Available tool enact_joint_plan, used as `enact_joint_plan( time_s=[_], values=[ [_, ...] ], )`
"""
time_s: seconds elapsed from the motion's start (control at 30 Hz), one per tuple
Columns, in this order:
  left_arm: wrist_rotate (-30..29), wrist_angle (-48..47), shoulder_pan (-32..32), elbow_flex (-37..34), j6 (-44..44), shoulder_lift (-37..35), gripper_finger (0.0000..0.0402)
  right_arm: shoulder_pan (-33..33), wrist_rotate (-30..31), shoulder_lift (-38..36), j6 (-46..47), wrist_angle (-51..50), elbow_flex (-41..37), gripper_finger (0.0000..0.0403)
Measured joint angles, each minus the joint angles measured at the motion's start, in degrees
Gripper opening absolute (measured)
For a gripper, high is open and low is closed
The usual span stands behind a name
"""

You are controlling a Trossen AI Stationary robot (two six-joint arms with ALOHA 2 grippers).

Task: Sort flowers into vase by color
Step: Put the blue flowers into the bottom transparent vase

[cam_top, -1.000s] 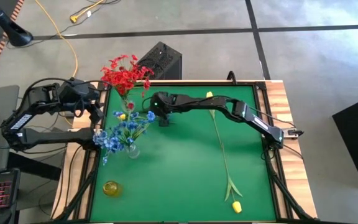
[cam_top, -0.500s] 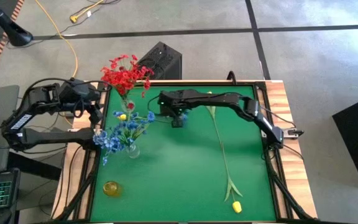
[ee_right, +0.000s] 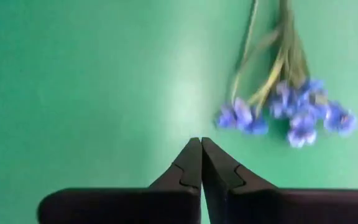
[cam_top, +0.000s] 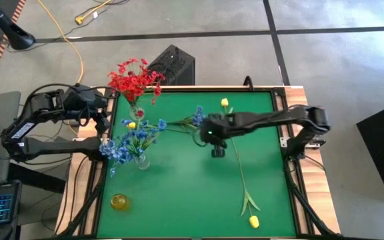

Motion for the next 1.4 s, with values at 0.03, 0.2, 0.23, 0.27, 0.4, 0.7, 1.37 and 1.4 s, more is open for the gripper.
enact_joint_plan(
  time_s=[0.03,0.2,0.23,0.27,0.4,0.7,1.37,1.4],
  values=[
    [0.02,0.02,0.00,0.00,0.27,0.01,0.0158,0.75,0.20,-1.66,0.14,3.36,-2.01,0.0036],
    [0.67,0.78,0.00,0.00,0.33,0.00,0.0158,0.82,0.55,-4.27,-0.70,22.62,-7.94,0.0066],
    [1.15,0.92,0.02,0.00,0.33,-0.01,0.0158,0.28,0.47,-3.68,-1.42,25.60,-7.99,0.0069],
    [1.53,1.16,0.01,0.01,0.29,-0.01,0.0158,-0.40,0.05,-3.09,-2.42,28.63,-7.94,0.0073],
    [2.77,1.18,0.02,0.00,-0.17,-0.01,0.0158,-4.43,-4.75,1.98,-4.78,39.82,-7.77,0.0092],
    [2.89,1.26,0.00,0.02,-0.91,0.01,0.0158,-11.18,-8.35,19.64,-8.17,30.89,9.50,0.0200],
    [2.48,1.33,0.00,0.02,1.19,-0.01,0.0158,-10.34,-4.48,28.24,-10.88,17.14,18.70,0.0265],
    [2.44,1.33,0.01,0.02,1.47,-0.01,0.0158,-10.16,-3.37,28.24,-10.78,16.26,18.64,0.0265]
  ],
)
